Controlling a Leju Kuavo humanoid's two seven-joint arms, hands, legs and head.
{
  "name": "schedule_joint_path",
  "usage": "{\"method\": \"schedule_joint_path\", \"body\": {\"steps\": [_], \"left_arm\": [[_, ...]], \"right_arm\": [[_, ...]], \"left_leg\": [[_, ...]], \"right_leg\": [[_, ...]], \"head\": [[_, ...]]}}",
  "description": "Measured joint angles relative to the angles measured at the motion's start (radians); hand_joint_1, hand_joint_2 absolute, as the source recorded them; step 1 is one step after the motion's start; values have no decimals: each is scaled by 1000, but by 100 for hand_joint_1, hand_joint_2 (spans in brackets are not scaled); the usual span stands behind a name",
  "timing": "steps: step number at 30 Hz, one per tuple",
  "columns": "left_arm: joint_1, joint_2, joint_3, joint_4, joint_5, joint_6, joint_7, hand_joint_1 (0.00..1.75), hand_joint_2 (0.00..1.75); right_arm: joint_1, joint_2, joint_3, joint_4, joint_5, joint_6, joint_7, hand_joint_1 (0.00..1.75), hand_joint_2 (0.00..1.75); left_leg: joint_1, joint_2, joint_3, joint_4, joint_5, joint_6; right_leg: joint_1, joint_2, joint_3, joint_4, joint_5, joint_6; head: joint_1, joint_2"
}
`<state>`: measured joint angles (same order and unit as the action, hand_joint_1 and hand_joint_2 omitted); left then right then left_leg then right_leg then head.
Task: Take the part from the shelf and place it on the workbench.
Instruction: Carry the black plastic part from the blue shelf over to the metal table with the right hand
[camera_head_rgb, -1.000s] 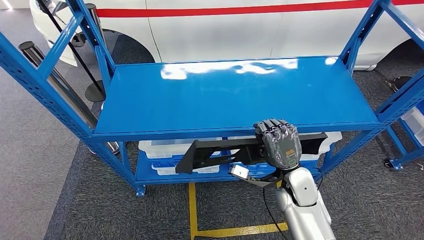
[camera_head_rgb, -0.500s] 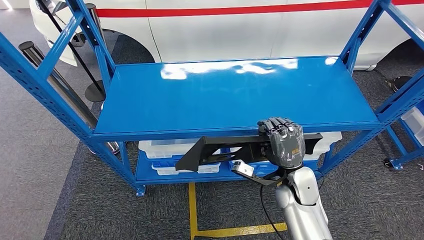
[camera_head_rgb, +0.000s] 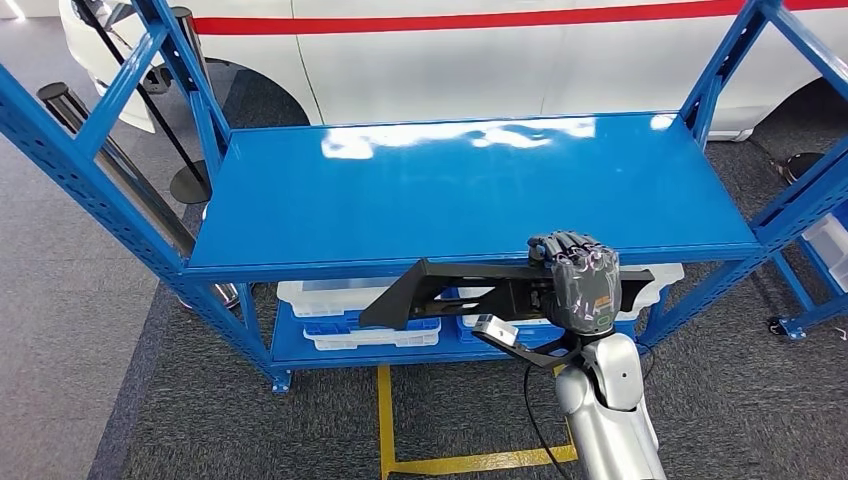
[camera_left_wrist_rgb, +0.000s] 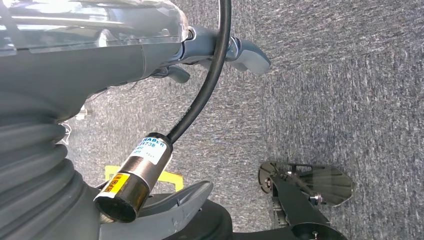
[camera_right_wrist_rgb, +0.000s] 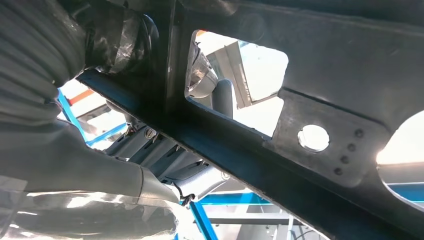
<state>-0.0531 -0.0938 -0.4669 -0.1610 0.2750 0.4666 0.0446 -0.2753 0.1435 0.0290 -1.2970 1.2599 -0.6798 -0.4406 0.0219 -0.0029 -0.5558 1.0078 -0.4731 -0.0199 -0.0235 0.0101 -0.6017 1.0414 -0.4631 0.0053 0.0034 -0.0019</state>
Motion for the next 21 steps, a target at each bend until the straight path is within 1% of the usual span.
{"method": "schedule_joint_path", "body": {"steps": [7, 15, 21], "left_arm": [[0, 0, 0, 0, 0, 6, 3, 0, 175], [-1, 2, -1, 0, 1, 6, -1, 0, 175], [-2, 5, -3, 0, 5, -20, -11, 0, 175]], "right_arm": [[-1, 8, -14, -6, -25, 0, -21, 173, 175], [-5, 11, -18, -8, -32, 0, -15, 173, 175], [-6, 11, -18, -8, -21, 0, -9, 173, 175]], "left_leg": [[0, 0, 0, 0, 0, 0], [0, 0, 0, 0, 0, 0], [0, 0, -1, 4, -2, 3]], "right_leg": [[0, 0, 0, 0, 0, 0], [0, 0, 0, 0, 0, 0], [-3, 0, 0, -1, 0, 0]], "head": [[0, 0], [0, 0], [0, 0]]}}
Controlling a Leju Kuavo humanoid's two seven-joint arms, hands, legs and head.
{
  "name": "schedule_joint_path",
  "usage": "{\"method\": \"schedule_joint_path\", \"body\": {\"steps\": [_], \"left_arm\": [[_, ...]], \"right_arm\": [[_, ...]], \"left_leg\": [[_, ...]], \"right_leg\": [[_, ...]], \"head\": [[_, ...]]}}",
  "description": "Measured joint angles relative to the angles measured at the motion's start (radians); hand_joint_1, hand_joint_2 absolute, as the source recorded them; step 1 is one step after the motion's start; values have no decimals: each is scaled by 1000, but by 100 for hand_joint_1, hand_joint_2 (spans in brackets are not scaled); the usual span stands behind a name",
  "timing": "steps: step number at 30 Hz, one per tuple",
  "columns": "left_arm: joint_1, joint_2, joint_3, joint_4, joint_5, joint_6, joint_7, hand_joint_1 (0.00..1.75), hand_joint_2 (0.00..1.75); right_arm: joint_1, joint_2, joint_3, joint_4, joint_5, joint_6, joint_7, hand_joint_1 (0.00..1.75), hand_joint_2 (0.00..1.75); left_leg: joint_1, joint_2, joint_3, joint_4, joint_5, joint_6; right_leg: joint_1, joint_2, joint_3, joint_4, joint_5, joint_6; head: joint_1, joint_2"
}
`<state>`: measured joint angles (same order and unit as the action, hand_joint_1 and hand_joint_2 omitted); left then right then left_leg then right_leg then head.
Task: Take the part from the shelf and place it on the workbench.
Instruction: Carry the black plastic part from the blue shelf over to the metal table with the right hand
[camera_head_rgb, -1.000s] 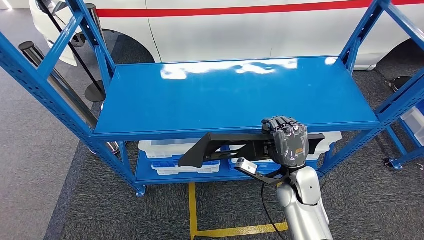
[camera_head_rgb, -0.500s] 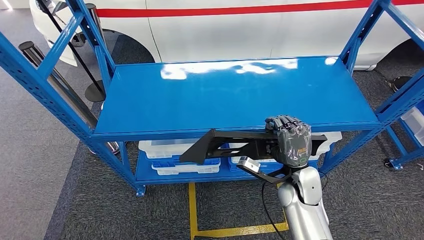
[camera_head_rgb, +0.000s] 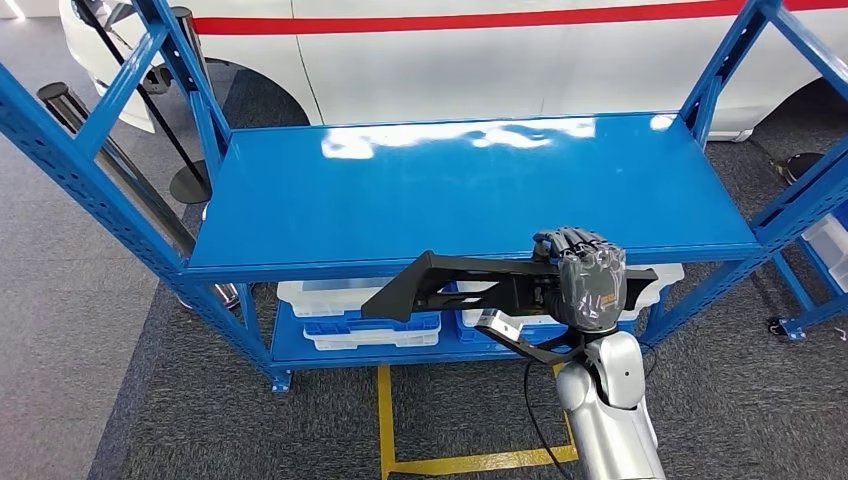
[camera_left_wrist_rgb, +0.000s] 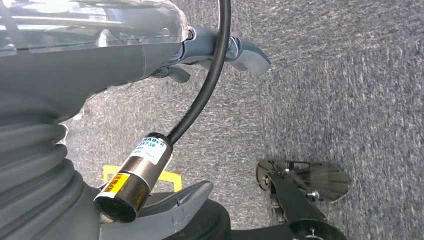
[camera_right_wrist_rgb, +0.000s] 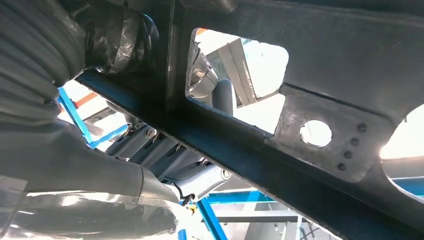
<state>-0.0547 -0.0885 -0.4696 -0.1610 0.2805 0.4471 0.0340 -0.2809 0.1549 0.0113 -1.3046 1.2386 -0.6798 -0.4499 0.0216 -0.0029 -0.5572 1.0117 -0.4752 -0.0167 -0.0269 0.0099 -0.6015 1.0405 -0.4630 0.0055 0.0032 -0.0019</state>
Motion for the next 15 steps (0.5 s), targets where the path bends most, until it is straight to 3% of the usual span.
{"method": "schedule_joint_path", "body": {"steps": [7, 11, 13, 15], "left_arm": [[0, 1, -9, 0, -1, -3, -2, 0, 175], [-2, 1, -14, 0, -1, -3, -2, 0, 175], [-3, 0, -15, 0, -1, -3, -2, 0, 175], [-4, 0, -15, 0, -2, -3, -2, 0, 175]], "right_arm": [[0, 0, 0, 0, 1, 0, 3, 173, 175], [0, 0, -2, -1, 1, 0, 8, 173, 175], [-1, 0, -4, -4, 1, 0, 9, 173, 175], [1, 0, -7, -6, 1, 0, 10, 173, 175]], "left_leg": [[-3, 0, -7, 13, -7, 11], [0, 3, -2, -4, 12, 32], [5, 8, 3, -24, 27, 43], [3, 11, -1, -24, 31, 46]], "right_leg": [[-3, 0, 0, 0, 1, 11], [-5, 0, 2, -2, -1, 29], [-3, -2, -22, 55, -48, 32], [-3, -4, -71, 175, -112, 35]], "head": [[0, 0], [0, 0], [1, 0], [1, 0]]}}
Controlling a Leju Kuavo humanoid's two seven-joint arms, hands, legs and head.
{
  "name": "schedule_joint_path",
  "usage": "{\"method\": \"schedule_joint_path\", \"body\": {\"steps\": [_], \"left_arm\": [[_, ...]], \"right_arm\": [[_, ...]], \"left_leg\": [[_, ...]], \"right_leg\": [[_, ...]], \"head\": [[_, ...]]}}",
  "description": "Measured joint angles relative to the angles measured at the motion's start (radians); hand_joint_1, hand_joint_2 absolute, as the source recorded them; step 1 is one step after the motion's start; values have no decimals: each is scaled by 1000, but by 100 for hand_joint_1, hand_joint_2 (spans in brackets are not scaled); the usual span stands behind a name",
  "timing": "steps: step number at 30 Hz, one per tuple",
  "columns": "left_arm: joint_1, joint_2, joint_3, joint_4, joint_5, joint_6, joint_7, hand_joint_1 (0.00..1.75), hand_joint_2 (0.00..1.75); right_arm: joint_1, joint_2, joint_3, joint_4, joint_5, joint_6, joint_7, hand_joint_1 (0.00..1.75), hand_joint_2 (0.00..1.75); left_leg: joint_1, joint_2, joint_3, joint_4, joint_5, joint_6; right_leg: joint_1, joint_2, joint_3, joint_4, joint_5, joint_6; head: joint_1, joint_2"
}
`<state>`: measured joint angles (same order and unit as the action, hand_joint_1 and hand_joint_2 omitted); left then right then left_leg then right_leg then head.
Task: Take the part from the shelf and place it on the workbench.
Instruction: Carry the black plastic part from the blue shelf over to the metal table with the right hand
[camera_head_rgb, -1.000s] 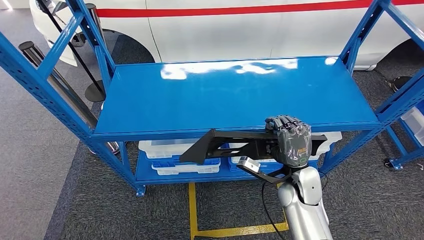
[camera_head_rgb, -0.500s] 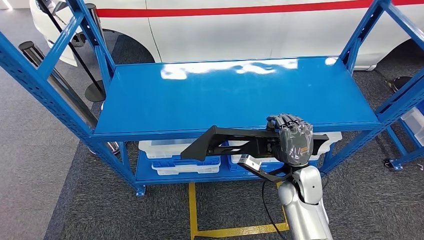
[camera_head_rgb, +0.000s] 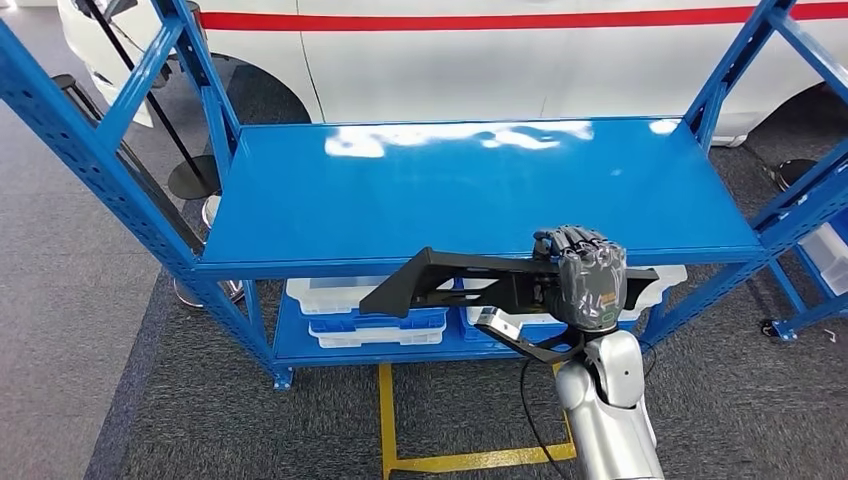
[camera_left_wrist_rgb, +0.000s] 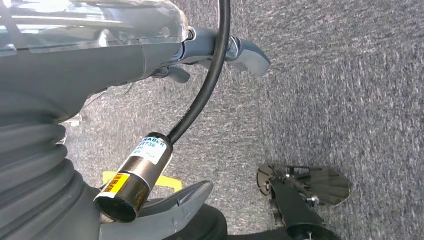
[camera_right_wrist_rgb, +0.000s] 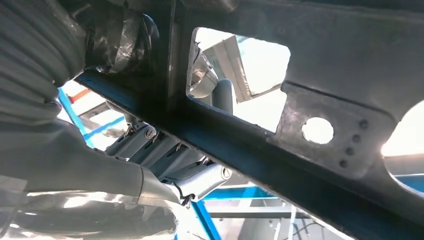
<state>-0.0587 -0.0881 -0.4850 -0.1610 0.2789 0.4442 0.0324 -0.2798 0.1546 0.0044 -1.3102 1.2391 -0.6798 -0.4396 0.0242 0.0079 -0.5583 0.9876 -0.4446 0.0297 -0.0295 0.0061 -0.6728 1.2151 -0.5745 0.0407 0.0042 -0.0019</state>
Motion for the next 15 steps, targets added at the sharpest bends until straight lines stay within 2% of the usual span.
{"method": "schedule_joint_path", "body": {"steps": [1, 2, 3, 4, 5, 6, 7, 8, 10, 11, 12, 13, 15], "left_arm": [[0, 0, 0, 0, 0, 0, 0, 0, 175], [0, 0, 0, 0, 0, 0, 0, 0, 175], [0, 0, 0, 0, 0, 0, 0, 0, 175], [0, 0, 0, 0, 0, 0, 0, 0, 175], [0, 0, 0, 0, 0, 0, 1, 0, 175], [0, 0, 0, 0, 0, 0, 1, 0, 175], [-1, 0, 0, 0, 0, 0, 2, 0, 175], [-1, 0, -1, 0, -1, 0, 3, 0, 175], [0, 0, -1, 0, -2, 0, 5, 0, 175], [0, 0, -1, 0, -3, 0, 6, 0, 175], [0, 0, -1, 0, -3, 0, 7, 0, 175], [0, 0, -1, 0, -3, 0, 8, 0, 175], [0, 0, -1, 0, -4, 0, 9, 0, 175]], "right_arm": [[2, 0, -1, 0, 0, 0, 0, 173, 175], [4, 0, -1, 0, 0, 0, 0, 173, 175], [5, 0, -1, 0, 0, 0, 1, 173, 175], [5, 0, -2, 0, 0, 0, 1, 173, 175], [4, 0, -2, 0, 0, 0, 2, 173, 175], [3, -1, -2, -1, 0, 0, 2, 173, 175], [4, -1, -2, -1, 0, 0, 3, 173, 175], [4, -1, -2, -1, 0, 0, 3, 173, 175], [4, -1, -2, -2, 0, 0, 6, 173, 175], [4, -1, -2, -2, 0, 0, 7, 173, 175], [3, -1, -2, -2, 0, 0, 8, 173, 175], [3, -1, -2, -2, 0, 0, 8, 173, 175], [2, 0, -2, -3, 0, 0, 8, 173, 175]], "left_leg": [[0, 0, -3, 3, 0, 0], [1, 1, -6, 7, 0, 0], [2, 1, -10, 12, -1, -2], [5, 0, -14, 19, -3, -5], [7, 0, -18, 26, -5, -9], [7, -1, -24, 34, -8, -17], [5, -2, -28, 41, -9, -24], [2, -3, -32, 46, -8, -31], [1, -4, -39, 49, -3, -44], [3, -4, -45, 55, -10, -49], [5, -4, -54, 73, -29, -53], [6, -4, -69, 109, -62, -55], [5, -4, -110, 231, -147, -56]], "right_leg": [[-1, 0, -20, 49, -14, 3], [-3, -1, -27, 70, -11, 6], [-6, -2, -16, 53, 11, 9], [-9, -3, 13, 0, 44, 12], [-11, -5, 47, -63, 65, 14], [-10, -4, 73, -113, 84, 11], [-8, -3, 87, -143, 91, 6], [-6, 0, 87, -150, 88, -2], [-5, 2, 75, -148, 95, -21], [-6, 2, 69, -149, 99, -31], [-5, 1, 62, -150, 105, -40], [-5, 0, 55, -152, 112, -49], [1, -2, 37, -152, 126, -60]], "head": [[0, 0], [0, 0], [0, 0], [0, 0], [0, 0], [0, 0], [0, 0], [-1, 0], [-1, 0], [-1, 0], [-1, 0], [-1, 0], [-1, 0]]}}
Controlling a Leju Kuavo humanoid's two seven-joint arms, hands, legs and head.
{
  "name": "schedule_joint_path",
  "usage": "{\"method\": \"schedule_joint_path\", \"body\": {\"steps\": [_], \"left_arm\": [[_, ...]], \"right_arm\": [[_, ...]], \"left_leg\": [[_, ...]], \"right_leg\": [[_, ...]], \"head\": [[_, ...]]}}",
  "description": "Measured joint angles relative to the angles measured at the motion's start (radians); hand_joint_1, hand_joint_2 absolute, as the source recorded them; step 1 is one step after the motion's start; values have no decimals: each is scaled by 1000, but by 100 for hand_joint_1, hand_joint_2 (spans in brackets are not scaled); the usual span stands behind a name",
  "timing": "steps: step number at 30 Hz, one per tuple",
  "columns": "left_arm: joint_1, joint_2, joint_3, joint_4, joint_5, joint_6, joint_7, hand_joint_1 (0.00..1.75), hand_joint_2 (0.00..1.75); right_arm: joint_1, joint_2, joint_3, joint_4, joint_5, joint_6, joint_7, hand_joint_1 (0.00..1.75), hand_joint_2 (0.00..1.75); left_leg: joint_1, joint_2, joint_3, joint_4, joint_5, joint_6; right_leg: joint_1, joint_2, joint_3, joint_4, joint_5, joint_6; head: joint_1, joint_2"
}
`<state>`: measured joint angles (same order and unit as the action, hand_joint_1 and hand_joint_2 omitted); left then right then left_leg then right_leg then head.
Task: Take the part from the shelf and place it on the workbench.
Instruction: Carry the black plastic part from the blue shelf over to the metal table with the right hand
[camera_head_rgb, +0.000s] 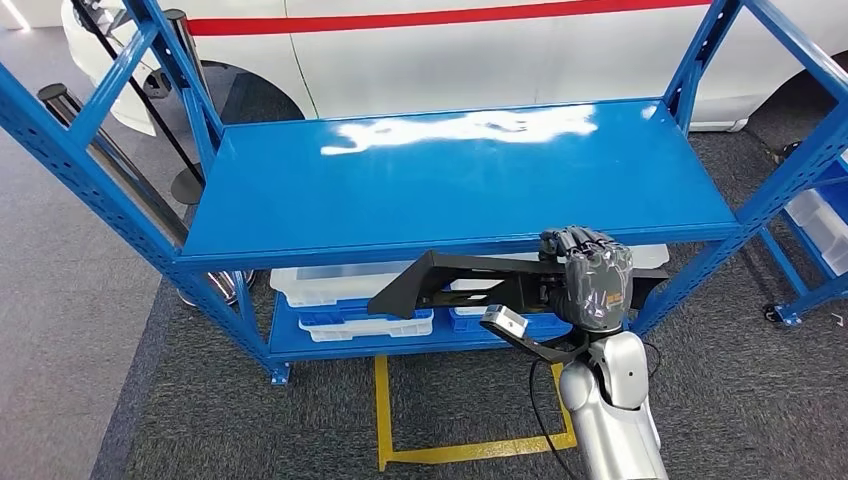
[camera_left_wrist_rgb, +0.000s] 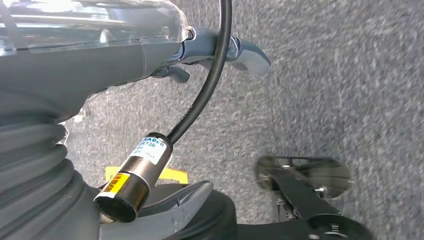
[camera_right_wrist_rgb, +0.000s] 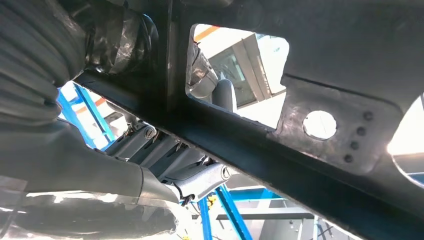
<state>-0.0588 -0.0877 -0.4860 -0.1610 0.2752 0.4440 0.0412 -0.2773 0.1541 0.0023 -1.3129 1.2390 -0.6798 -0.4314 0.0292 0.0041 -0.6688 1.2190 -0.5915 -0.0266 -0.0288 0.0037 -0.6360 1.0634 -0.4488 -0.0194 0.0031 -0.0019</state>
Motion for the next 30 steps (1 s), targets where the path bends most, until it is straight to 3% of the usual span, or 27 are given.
{"method": "schedule_joint_path", "body": {"steps": [1, 2, 3, 5, 7, 9, 11, 12, 13, 15, 16, 17, 18, 19, 21, 23, 26, 27, 28, 30], "left_arm": [[0, 0, 0, 0, 0, 0, 0, 0, 175], [0, 0, 0, 0, 0, 0, 1, 0, 175], [0, 0, 0, 0, 0, 0, 2, 0, 175], [-2, 0, 0, 0, 0, 0, 4, 0, 175], [-5, 3, 0, 0, 0, 1, 7, 0, 175], [-7, 5, -1, 0, -1, 2, 10, 0, 175], [-7, 5, -2, 0, -2, 2, 15, 0, 175], [-7, 5, -3, 0, -2, 2, 17, 0, 175], [-7, 6, -4, 0, -2, 3, 18, 0, 175], [-7, 6, -6, 0, -3, 3, 21, 0, 175], [-6, 6, -7, 0, -5, 3, 23, 0, 175], [-6, 6, -9, 0, -8, 4, 26, 0, 175], [-5, 6, -11, 0, -11, 5, 30, 0, 175], [-5, 5, -15, 0, -14, 6, 33, 0, 175], [-5, 5, -21, 0, -16, 6, 37, 0, 175], [-5, 5, -25, 0, -17, 6, 38, 0, 175], [-5, 5, -28, 0, -19, 6, 39, 0, 175], [-4, 5, -29, 0, -19, 6, 39, 0, 175], [-3, 5, -30, 1, -19, 6, 40, 0, 175], [-3, 5, -32, 1, -19, 6, 40, 0, 175]], "right_arm": [[0, 0, 0, 0, 0, 0, 0, 173, 175], [1, 0, 0, 0, 0, 0, 0, 173, 175], [1, 0, 0, 1, 0, 0, 0, 173, 175], [0, 0, 0, 1, -1, 0, 2, 173, 175], [0, 0, 0, 1, -1, 0, 6, 173, 175], [0, 0, 0, 1, -1, 0, 10, 173, 175], [0, 0, 0, 1, -3, 0, 12, 173, 175], [0, -1, 0, 1, -4, 0, 12, 173, 175], [0, -1, 0, 1, -6, 0, 12, 173, 175], [1, -2, 0, 2, -8, 0, 13, 173, 175], [2, -2, 0, 3, -8, 0, 13, 173, 175], [3, -3, 0, 5, -8, 0, 13, 173, 175], [3, -3, 0, 6, -8, 0, 13, 173, 175], [3, -3, 0, 7, -8, 0, 13, 173, 175], [1, -3, 0, 8, -9, 0, 13, 173, 175], [-1, -3, 0, 9, -10, 0, 12, 173, 175], [-3, -3, -1, 10, -12, 0, 11, 173, 175], [-4, -3, -1, 11, -13, 0, 12, 173, 175], [-5, -3, -1, 12, -13, 0, 12, 173, 175], [-8, -3, -1, 12, -13, 0, 12, 173, 175]], "left_leg": [[-1, 0, -15, 58, -29, 1], [-1, 0, -17, 90, -40, 3], [-3, 0, 0, 83, -30, 9], [-11, -1, 86, -32, 17, 27], [-22, 0, 169, -159, 43, 41], [-31, 1, 187, -205, 49, 44], [-30, 3, 178, -219, 71, 51], [-28, 4, 172, -227, 85, 58], [-25, 6, 165, -235, 101, 65], [-23, 8, 141, -237, 125, 71], [-23, 8, 126, -235, 136, 70], [-23, 9, 110, -231, 145, 69], [-23, 9, 95, -226, 153, 67], [-23, 9, 81, -219, 159, 64], [-23, 9, 56, -203, 167, 57], [-25, 8, 42, -190, 174, 46], [-26, 6, 34, -186, 188, 27], [-25, 5, 27, -177, 176, 21], [-23, 4, 16, -153, 146, 16], [-20, 3, -19, -49, 50, 8]], "right_leg": [[4, -1, -10, 0, 8, -3], [9, -2, -20, 0, 15, -4], [13, -2, -29, 0, 23, -5], [18, -1, -44, 0, 39, -4], [21, -2, -52, -2, 55, 3], [18, -4, -52, -10, 71, 15], [15, -4, -52, -20, 82, 29], [15, -4, -57, -12, 66, 34], [15, -3, -66, 13, 33, 39], [13, -3, -98, 122, -66, 45], [13, -3, -112, 185, -100, 49], [12, -3, -115, 230, -115, 52], [12, -4, -102, 242, -109, 54], [11, -4, -69, 215, -89, 55], [9, -4, 32, 86, -61, 53], [13, -3, 89, -3, -62, 39], [15, -2, 82, -17, -53, 13], [14, -3, 75, -18, -44, 4], [13, -4, 65, -21, -33, -5], [13, -6, 39, -23, -11, -15]], "head": [[0, 0], [0, 0], [0, 0], [0, 0], [0, 0], [0, 0], [0, 0], [1, 0], [1, 0], [2, 0], [2, 0], [2, 0], [2, 0], [2, 0], [2, 0], [1, 0], [2, 0], [1, 0], [1, 0], [1, 0]]}}
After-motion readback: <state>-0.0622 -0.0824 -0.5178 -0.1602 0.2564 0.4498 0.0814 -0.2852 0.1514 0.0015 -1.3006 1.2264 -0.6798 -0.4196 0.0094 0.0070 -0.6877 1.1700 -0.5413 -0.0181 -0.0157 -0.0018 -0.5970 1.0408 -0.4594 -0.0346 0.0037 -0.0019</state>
